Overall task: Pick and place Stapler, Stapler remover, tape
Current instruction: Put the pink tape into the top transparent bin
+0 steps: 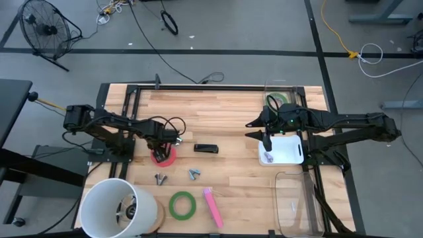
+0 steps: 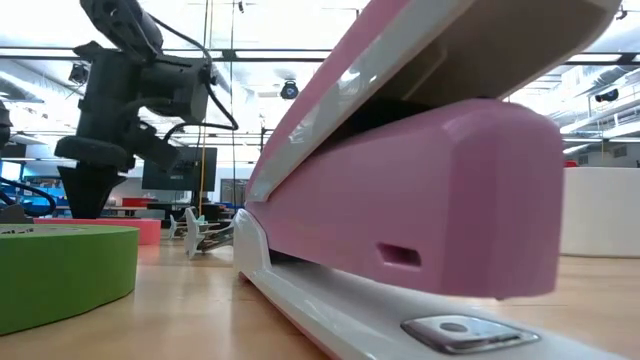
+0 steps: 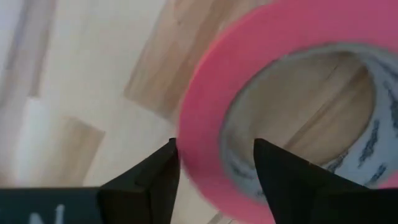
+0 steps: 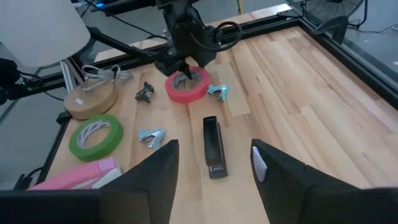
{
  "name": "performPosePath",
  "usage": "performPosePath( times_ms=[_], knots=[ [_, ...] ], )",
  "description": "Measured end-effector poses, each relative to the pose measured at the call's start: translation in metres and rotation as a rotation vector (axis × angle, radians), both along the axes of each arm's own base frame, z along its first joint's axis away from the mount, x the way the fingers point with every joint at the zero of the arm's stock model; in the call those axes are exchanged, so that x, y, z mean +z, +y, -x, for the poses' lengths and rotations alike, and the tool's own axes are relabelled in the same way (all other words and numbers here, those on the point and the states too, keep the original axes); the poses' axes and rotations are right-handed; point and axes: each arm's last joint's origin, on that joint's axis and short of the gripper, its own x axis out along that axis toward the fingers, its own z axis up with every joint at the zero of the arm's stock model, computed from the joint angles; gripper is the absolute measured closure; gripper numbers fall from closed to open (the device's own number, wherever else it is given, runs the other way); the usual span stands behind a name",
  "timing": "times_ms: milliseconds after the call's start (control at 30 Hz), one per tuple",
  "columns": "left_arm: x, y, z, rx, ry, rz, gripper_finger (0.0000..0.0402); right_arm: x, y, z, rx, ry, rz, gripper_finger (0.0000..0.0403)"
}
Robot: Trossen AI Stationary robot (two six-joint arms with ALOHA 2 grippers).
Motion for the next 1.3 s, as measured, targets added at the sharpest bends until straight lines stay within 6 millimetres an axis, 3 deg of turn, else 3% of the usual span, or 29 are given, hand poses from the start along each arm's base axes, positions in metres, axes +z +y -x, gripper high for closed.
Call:
performPosePath(
  times_ms=[133,300,533,633,833,1100,1300],
  knots=[
    [-0.006,-0.001,0.000,0.007,-0.035,0.015,0.0234,0.000,0.000,0.000,0.001,-0.003,0.003,0.0203],
    [-0.005,-0.001,0.000,0.009,-0.039,0.017,0.0317,0.000,0.000,0.000,0.001,-0.003,0.003,0.0203],
    [-0.004,0.000,0.000,0.044,-0.017,0.000,0.0317,0.000,0.000,0.000,0.000,-0.002,0.003,0.0203],
    [0.007,0.001,-0.001,0.052,0.027,-0.023,0.0317,0.000,-0.001,-0.001,-0.013,0.002,0.006,0.0203],
    [0.050,0.002,-0.021,0.027,0.021,-0.149,0.0317,-0.005,-0.003,-0.005,-0.091,0.031,0.015,0.0203],
    [0.131,0.004,-0.064,-0.065,-0.276,-0.443,0.0317,-0.008,-0.008,-0.021,-0.142,-0.016,0.030,0.0203],
    [0.170,0.010,-0.087,-0.057,-0.500,-0.734,0.0317,-0.001,-0.016,-0.033,-0.171,-0.141,0.033,0.0203]
  ],
)
